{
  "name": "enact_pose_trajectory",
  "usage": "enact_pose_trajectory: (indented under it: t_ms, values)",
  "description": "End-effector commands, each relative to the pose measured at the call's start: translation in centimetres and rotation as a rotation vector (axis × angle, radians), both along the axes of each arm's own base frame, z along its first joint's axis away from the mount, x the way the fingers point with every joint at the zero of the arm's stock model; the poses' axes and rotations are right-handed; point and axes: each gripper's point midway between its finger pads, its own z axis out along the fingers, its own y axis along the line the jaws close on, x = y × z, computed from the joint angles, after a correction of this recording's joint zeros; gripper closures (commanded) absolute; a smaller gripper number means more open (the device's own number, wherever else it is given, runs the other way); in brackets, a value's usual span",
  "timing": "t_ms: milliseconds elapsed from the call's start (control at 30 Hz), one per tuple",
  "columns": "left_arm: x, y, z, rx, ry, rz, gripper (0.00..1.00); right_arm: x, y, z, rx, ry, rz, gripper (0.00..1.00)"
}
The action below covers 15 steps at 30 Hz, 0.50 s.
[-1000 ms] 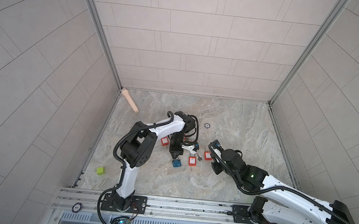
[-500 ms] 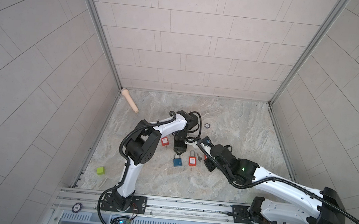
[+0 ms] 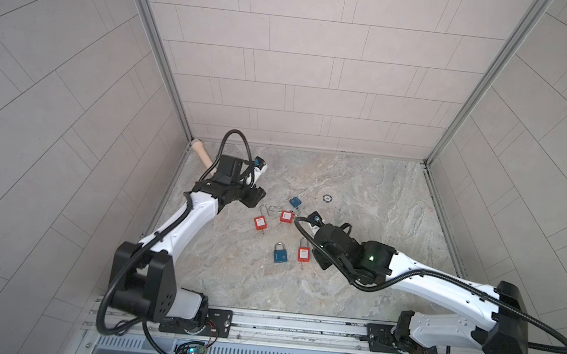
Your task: Lock with the key
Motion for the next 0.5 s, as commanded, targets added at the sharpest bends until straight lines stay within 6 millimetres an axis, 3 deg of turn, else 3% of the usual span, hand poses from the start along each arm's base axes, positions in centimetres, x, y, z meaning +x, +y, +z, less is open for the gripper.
enact_pose_trajectory:
  t_ms: [0,67,300,333,367,467]
  values:
    - [0.4,0.2,6.8,-0.29,-0.208,0.123,0.39,0.2,0.9,-2.0,-0.113,0.096,-0.004,1.0]
    - [-1.0,0.3,8.1,-0.329,-0.21,0.13,0.38,0.5,2.2,-3.5,-0.174,0.177,0.01,1.0]
    - [-3.6,1.3,7.8,-0.355,-0.049,0.234,0.36,1.5,4.9,-8.1,-0.331,0.347,0.062,1.0]
    - [-3.7,1.6,7.7,-0.369,-0.027,0.267,0.31,1.7,5.2,-8.8,-0.334,0.372,0.072,1.0]
    - [-3.7,2.0,7.5,-0.385,-0.001,0.314,0.18,1.9,5.3,-9.3,-0.341,0.387,0.07,1.0]
    - [-4.0,1.6,7.9,-0.446,0.019,0.308,0.04,2.5,5.2,-10.5,-0.367,0.424,0.061,1.0]
